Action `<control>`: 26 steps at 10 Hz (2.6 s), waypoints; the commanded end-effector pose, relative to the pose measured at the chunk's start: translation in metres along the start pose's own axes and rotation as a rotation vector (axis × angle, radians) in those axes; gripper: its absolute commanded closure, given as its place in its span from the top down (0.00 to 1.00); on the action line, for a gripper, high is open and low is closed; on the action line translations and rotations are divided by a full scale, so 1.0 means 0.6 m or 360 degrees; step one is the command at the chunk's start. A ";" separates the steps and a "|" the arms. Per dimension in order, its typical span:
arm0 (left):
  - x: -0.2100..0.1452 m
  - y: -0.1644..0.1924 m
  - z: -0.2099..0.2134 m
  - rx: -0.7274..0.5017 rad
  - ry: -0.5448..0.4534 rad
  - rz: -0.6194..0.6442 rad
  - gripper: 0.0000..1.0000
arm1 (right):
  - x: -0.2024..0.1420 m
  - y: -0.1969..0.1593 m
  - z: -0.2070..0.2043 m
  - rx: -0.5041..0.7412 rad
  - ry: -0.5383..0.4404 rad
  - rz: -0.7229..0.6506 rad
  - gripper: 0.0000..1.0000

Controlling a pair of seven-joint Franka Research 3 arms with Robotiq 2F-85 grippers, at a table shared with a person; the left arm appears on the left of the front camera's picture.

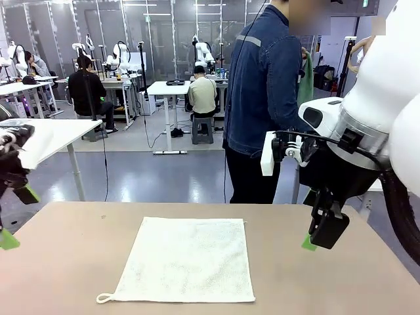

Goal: Fold the towels and place them in the basket.
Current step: When a person lays out a Towel with hook on the table, fold it in half twice.

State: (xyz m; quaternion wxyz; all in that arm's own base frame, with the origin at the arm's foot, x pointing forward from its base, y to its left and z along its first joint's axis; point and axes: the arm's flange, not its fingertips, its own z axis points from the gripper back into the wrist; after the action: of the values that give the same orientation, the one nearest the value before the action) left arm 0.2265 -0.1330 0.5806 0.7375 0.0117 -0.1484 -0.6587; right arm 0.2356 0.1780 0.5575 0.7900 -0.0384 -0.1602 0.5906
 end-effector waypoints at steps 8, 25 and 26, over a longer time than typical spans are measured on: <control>0.071 0.001 -0.276 -0.0232 0.0015 -0.0209 1.00 | 0.079 0.017 -0.230 0.0149 0.0109 0.0389 1.00; 0.015 0.038 -0.519 -0.0245 0.0168 -0.0140 1.00 | 0.072 0.015 -0.459 0.0270 0.0163 0.0405 1.00; 0.014 0.038 -0.521 -0.0250 0.0168 -0.0131 1.00 | 0.072 0.017 -0.463 0.0278 0.0166 0.0406 1.00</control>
State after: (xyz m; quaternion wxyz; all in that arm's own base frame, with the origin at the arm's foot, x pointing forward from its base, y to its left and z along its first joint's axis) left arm 0.3603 -0.2190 0.3043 0.7227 -0.0106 -0.0421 -0.6898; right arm 0.3336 0.2709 0.3116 0.7255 -0.0179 -0.0530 0.6859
